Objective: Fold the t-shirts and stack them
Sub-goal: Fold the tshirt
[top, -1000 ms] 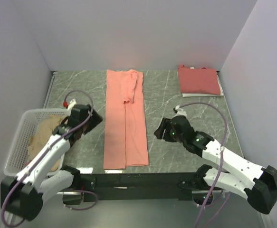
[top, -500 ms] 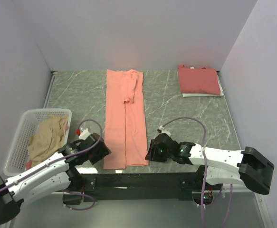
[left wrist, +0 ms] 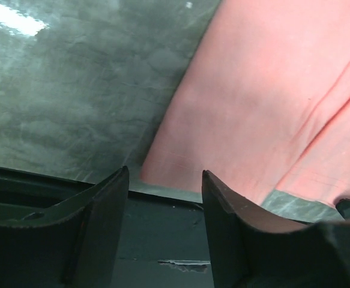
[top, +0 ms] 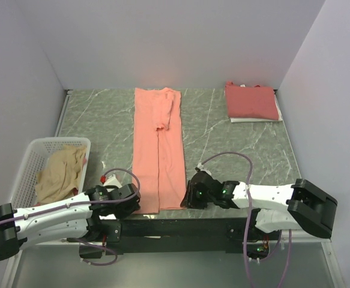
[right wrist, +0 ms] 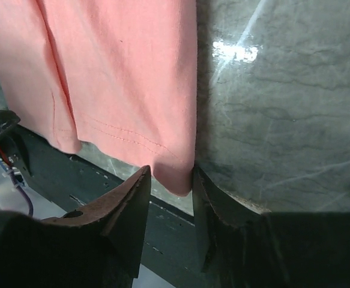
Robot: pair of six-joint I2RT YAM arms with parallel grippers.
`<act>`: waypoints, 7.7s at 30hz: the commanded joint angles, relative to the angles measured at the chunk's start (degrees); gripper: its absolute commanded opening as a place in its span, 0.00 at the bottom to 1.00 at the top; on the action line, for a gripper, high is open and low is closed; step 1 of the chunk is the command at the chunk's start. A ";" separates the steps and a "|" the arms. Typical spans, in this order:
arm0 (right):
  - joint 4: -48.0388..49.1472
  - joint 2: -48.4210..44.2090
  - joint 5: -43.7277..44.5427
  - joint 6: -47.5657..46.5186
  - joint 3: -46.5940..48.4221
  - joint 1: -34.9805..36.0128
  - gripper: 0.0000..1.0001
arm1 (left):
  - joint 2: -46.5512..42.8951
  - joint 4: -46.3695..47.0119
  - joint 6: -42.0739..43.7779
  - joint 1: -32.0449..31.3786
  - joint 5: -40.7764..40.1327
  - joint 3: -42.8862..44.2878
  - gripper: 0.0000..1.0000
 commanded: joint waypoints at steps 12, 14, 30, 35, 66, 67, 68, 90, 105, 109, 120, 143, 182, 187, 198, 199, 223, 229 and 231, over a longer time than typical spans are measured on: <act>-3.64 1.24 1.95 -0.86 -0.91 0.73 0.34 | -2.61 5.99 -0.25 -0.74 -1.37 -3.35 0.36; -4.70 1.33 2.39 -2.08 -0.21 0.73 0.31 | -1.56 8.20 1.33 -0.83 -0.06 -4.31 0.30; -11.55 -2.44 2.83 -4.38 -1.70 0.73 0.00 | 6.88 11.29 -6.04 -16.45 -1.54 -1.42 0.01; -14.89 -7.01 2.57 -4.82 -2.58 1.25 0.00 | 8.55 9.98 -9.21 -20.25 -2.51 0.68 0.01; -16.57 13.97 11.62 -15.27 31.33 -7.26 0.00 | 10.20 21.92 22.68 14.28 -4.27 12.98 0.01; -16.48 15.03 11.53 -15.62 33.43 -8.14 0.00 | 11.26 23.58 23.56 15.42 -4.01 13.69 0.01; -16.22 17.04 11.62 -15.80 34.50 -9.98 0.00 | 12.32 24.46 24.36 17.78 -3.92 14.57 0.01; -9.01 36.75 3.54 -20.55 52.08 -27.13 0.00 | 37.29 35.37 32.71 37.32 6.63 27.76 0.01; -8.66 37.89 1.42 -21.25 55.16 -29.68 0.00 | 40.28 33.53 33.77 39.25 7.24 33.47 0.01; -8.66 39.82 0.37 -21.78 56.39 -30.56 0.00 | 41.07 34.58 34.03 40.65 8.21 33.56 0.01; -7.17 42.38 -2.36 -22.48 57.89 -32.50 0.00 | 43.88 38.53 35.44 43.47 11.72 33.39 0.01; -11.38 38.15 2.57 -29.07 59.81 -28.63 0.32 | 43.16 37.12 35.53 40.05 15.15 36.71 0.05; -17.44 52.67 -1.22 -32.59 72.04 -35.13 0.23 | 70.34 35.98 38.95 40.22 22.18 58.78 0.01; -18.24 43.01 -0.16 -32.15 67.84 -36.10 0.25 | 65.96 36.78 41.23 40.66 23.59 60.10 0.08; -12.53 26.65 -6.31 -28.99 47.97 -31.28 0.27 | 54.09 33.80 40.19 41.71 20.35 52.83 0.29; -11.13 25.95 -6.92 -28.90 45.00 -30.75 0.27 | 51.38 33.53 39.84 41.71 19.64 50.98 0.27; -3.91 22.60 -4.82 -26.17 24.93 -27.31 0.27 | 25.78 39.86 36.32 41.63 17.44 8.16 0.13; -3.30 17.25 -4.64 -24.68 21.42 -28.36 0.43 | 19.46 33.79 32.37 41.63 11.29 5.88 0.33; -1.81 16.19 -4.90 -23.72 19.75 -28.63 0.49 | 17.61 34.84 31.40 41.63 11.99 3.95 0.41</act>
